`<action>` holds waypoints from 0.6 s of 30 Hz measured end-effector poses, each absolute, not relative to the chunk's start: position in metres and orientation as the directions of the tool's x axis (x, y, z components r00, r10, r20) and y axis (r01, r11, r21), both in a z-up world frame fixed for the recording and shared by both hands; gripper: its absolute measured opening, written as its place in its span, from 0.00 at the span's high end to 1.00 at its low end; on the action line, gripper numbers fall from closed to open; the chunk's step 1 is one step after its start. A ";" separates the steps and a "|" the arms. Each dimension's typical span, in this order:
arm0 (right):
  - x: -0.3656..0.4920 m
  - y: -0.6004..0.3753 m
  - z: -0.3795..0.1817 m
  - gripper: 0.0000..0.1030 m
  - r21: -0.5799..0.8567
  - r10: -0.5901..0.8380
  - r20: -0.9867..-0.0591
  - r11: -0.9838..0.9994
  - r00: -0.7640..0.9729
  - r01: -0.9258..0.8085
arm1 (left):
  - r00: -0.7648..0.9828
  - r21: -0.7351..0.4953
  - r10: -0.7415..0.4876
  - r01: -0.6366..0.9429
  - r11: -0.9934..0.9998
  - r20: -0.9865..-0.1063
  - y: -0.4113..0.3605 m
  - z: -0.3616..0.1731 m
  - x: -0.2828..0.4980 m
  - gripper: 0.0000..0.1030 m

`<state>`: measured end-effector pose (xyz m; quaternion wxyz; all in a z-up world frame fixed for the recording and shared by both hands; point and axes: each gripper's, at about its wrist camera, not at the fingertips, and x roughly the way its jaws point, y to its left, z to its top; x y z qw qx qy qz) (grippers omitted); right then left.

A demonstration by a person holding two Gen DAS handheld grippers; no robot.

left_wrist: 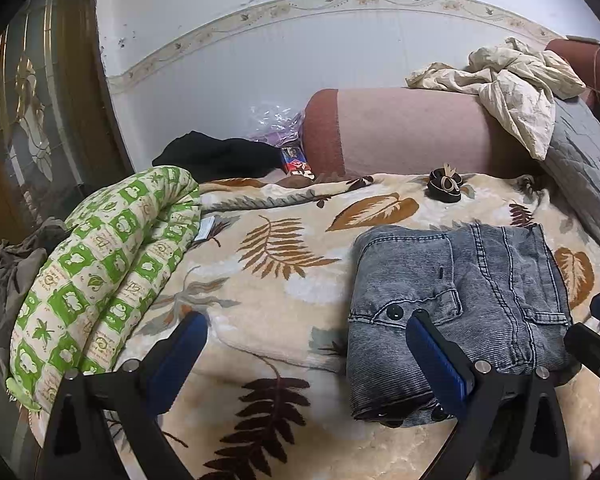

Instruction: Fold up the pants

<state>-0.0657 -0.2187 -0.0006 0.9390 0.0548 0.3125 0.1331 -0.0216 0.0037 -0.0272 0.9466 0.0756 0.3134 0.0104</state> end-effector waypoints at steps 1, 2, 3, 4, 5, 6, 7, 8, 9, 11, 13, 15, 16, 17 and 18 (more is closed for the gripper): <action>-0.066 -0.218 -0.001 0.36 0.185 0.285 -0.572 0.958 0.769 -0.217 | 0.803 0.150 0.067 0.028 0.988 -0.592 0.004 -0.027 -0.022 0.02; -0.066 -0.218 -0.001 0.36 0.183 0.285 -0.572 0.958 0.769 -0.219 | 0.803 0.150 0.068 0.027 0.988 -0.592 0.004 -0.027 -0.022 0.02; -0.066 -0.219 -0.001 0.36 0.182 0.285 -0.572 0.958 0.769 -0.220 | 0.804 0.150 0.068 0.026 0.988 -0.591 0.003 -0.027 -0.022 0.02; -0.065 -0.219 -0.001 0.36 0.181 0.287 -0.572 0.958 0.769 -0.223 | 0.804 0.149 0.068 0.026 0.988 -0.590 0.004 -0.027 -0.022 0.02; -0.065 -0.219 -0.001 0.36 0.180 0.287 -0.572 0.958 0.769 -0.224 | 0.804 0.148 0.067 0.027 0.989 -0.591 0.004 -0.027 -0.022 0.02; -0.065 -0.219 -0.001 0.36 0.179 0.287 -0.571 0.958 0.769 -0.225 | 0.804 0.149 0.068 0.026 0.988 -0.591 0.003 -0.027 -0.022 0.02; -0.065 -0.218 0.000 0.36 0.177 0.287 -0.571 0.958 0.769 -0.226 | 0.804 0.149 0.067 0.027 0.988 -0.591 0.003 -0.027 -0.022 0.02; -0.066 -0.218 0.000 0.36 0.176 0.287 -0.571 0.958 0.769 -0.226 | 0.804 0.149 0.067 0.028 0.988 -0.591 0.004 -0.028 -0.022 0.02; -0.066 -0.218 0.000 0.36 0.175 0.287 -0.571 0.958 0.769 -0.227 | 0.803 0.151 0.067 0.028 0.988 -0.592 0.004 -0.028 -0.022 0.02; -0.066 -0.218 -0.001 0.36 0.174 0.288 -0.571 0.958 0.769 -0.229 | 0.804 0.152 0.069 0.027 0.988 -0.591 0.004 -0.028 -0.022 0.02; -0.066 -0.218 0.000 0.36 0.173 0.287 -0.570 0.958 0.769 -0.229 | 0.803 0.152 0.070 0.026 0.988 -0.591 0.003 -0.027 -0.022 0.02; -0.066 -0.218 0.000 0.36 0.173 0.287 -0.571 0.958 0.769 -0.229 | 0.804 0.152 0.072 0.024 0.988 -0.591 0.003 -0.027 -0.022 0.02; -0.067 -0.217 0.000 0.36 0.173 0.286 -0.570 0.958 0.770 -0.228 | 0.803 0.152 0.071 0.025 0.988 -0.592 0.003 -0.027 -0.022 0.02; -0.067 -0.217 0.000 0.36 0.173 0.287 -0.571 0.958 0.770 -0.228 | 0.803 0.152 0.072 0.024 0.988 -0.592 0.003 -0.028 -0.022 0.02; -0.066 -0.217 0.000 0.36 0.174 0.287 -0.571 0.958 0.769 -0.228 | 0.803 0.153 0.073 0.023 0.988 -0.592 0.003 -0.027 -0.022 0.02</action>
